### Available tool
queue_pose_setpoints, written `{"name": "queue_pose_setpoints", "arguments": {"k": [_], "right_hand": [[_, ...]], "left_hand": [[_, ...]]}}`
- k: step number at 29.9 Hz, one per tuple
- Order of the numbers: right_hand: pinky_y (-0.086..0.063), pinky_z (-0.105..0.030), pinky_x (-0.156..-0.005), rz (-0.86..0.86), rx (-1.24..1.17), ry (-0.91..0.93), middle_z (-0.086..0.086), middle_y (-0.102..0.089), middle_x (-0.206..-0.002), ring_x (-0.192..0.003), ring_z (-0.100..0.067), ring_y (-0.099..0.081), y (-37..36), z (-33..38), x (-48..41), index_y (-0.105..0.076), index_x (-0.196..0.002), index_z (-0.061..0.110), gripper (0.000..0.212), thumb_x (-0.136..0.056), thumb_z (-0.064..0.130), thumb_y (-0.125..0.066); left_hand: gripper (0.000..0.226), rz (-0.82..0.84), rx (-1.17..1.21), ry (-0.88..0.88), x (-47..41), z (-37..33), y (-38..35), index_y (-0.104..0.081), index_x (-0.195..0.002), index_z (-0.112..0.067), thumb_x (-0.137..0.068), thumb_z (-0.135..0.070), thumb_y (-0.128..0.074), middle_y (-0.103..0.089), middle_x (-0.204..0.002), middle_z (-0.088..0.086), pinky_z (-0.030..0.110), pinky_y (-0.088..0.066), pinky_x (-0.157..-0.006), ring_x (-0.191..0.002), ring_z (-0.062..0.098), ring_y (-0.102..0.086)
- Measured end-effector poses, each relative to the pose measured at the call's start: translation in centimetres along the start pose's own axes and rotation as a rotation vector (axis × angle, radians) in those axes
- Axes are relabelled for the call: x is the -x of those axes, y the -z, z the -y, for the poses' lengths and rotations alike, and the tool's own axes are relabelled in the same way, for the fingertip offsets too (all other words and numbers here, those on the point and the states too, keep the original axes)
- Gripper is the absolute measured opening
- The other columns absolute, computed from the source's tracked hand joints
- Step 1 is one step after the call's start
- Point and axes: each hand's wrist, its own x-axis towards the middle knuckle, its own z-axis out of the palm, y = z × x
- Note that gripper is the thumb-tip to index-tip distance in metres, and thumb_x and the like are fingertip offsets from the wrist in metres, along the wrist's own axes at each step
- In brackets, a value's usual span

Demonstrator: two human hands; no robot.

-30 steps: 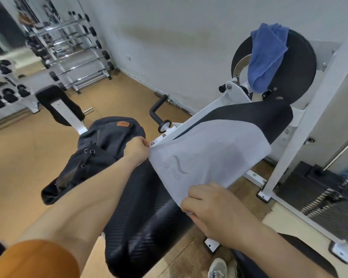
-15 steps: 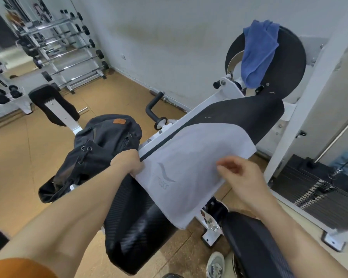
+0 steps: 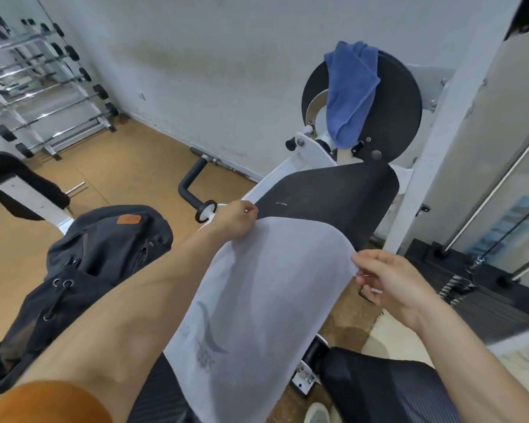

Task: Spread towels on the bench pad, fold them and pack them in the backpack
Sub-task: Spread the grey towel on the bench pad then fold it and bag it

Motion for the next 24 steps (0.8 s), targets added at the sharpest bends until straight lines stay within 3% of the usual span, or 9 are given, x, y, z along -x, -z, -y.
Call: {"name": "queue_pose_setpoints", "arguments": {"k": [2,5,8,11,13,16,19,21,24], "right_hand": [[-0.044,-0.022,-0.059,0.001,0.009,-0.016,-0.003,-0.062,-0.069,-0.061,-0.01,-0.056,0.5,0.1,-0.4,-0.071,-0.1,0.006,0.017,-0.087,0.015,-0.071],[-0.041,-0.024,-0.06,0.008,0.024,-0.031,-0.006,-0.064,-0.067,-0.06,-0.013,-0.058,1.2,0.7,-0.7,-0.075,-0.09,0.006,0.01,-0.084,0.014,-0.073],[-0.038,-0.025,-0.059,0.043,0.041,-0.039,-0.01,-0.071,-0.078,-0.064,-0.014,-0.065,1.6,1.4,-0.5,-0.073,-0.089,0.008,0.007,-0.086,0.014,-0.071],[-0.034,-0.026,-0.056,0.053,0.061,-0.031,-0.012,-0.074,-0.082,-0.063,-0.012,-0.067,1.9,1.9,-0.4,-0.07,-0.096,0.01,0.012,-0.086,0.016,-0.071],[-0.035,-0.026,-0.054,0.059,0.048,-0.03,-0.012,-0.073,-0.08,-0.062,-0.011,-0.067,2.1,2.0,-0.6,-0.071,-0.098,0.011,0.014,-0.085,0.016,-0.072],[-0.04,-0.02,-0.051,0.072,0.017,-0.06,-0.008,-0.072,-0.078,-0.06,-0.009,-0.066,2.1,2.0,-0.8,-0.074,-0.098,0.01,0.018,-0.08,0.014,-0.074],[-0.043,-0.015,-0.041,0.098,-0.123,-0.126,-0.01,-0.07,-0.077,-0.056,-0.01,-0.064,2.1,1.7,-1.0,-0.074,-0.1,0.002,0.032,-0.069,0.009,-0.076],[-0.044,-0.015,-0.038,0.096,-0.222,-0.158,-0.011,-0.068,-0.073,-0.053,-0.011,-0.062,1.9,1.2,-1.1,-0.073,-0.1,-0.002,0.037,-0.064,0.005,-0.076],[-0.047,-0.015,-0.04,0.072,-0.303,-0.151,-0.013,-0.065,-0.072,-0.05,-0.01,-0.059,1.6,0.6,-1.1,-0.072,-0.1,-0.005,0.034,-0.066,0.001,-0.074]], "left_hand": [[0.037,0.057,-0.04,0.064,-1.5,0.3,-0.4,-0.061,-0.122,-0.025,-0.1,-0.039,-0.036,-0.058,-0.113,-0.006,0.031,-0.042,-0.096,-0.111,0.02,-0.054],[0.044,0.118,-0.068,0.126,-3.2,0.7,-0.7,-0.058,-0.127,-0.023,-0.099,-0.047,-0.032,-0.057,-0.128,-0.001,0.036,-0.038,-0.105,-0.121,0.025,-0.051],[0.047,0.141,-0.076,0.156,-4.2,0.7,-0.3,-0.059,-0.126,-0.014,-0.102,-0.042,-0.029,-0.056,-0.128,0.005,0.032,-0.036,-0.095,-0.115,0.025,-0.05],[0.057,0.194,-0.177,0.205,-4.7,1.6,0.5,-0.064,-0.118,-0.013,-0.1,-0.05,-0.024,-0.061,-0.116,0.007,0.035,-0.04,-0.098,-0.103,0.025,-0.056],[0.065,0.253,-0.157,0.286,-5.0,2.3,0.9,-0.064,-0.113,-0.011,-0.095,-0.06,-0.025,-0.061,-0.097,0.007,0.032,-0.05,-0.082,-0.085,0.024,-0.06],[0.056,0.276,-0.003,0.353,-4.8,2.5,1.7,-0.066,-0.102,-0.013,-0.096,-0.059,-0.034,-0.061,-0.09,0.005,0.029,-0.051,-0.067,-0.078,0.021,-0.06],[0.035,0.258,0.358,0.377,-4.7,3.1,2.5,-0.072,-0.1,-0.019,-0.093,-0.049,-0.054,-0.065,-0.088,0.005,0.032,-0.049,-0.073,-0.076,0.02,-0.058],[0.022,0.285,0.677,0.363,-4.5,3.5,2.7,-0.07,-0.109,-0.017,-0.09,-0.028,-0.068,-0.067,-0.088,0.005,0.034,-0.051,-0.081,-0.079,0.019,-0.058],[0.04,0.297,1.018,0.336,-4.2,4.4,2.0,-0.065,-0.122,-0.018,-0.086,-0.002,-0.068,-0.07,-0.103,0.007,0.04,-0.052,-0.095,-0.095,0.023,-0.062]]}}
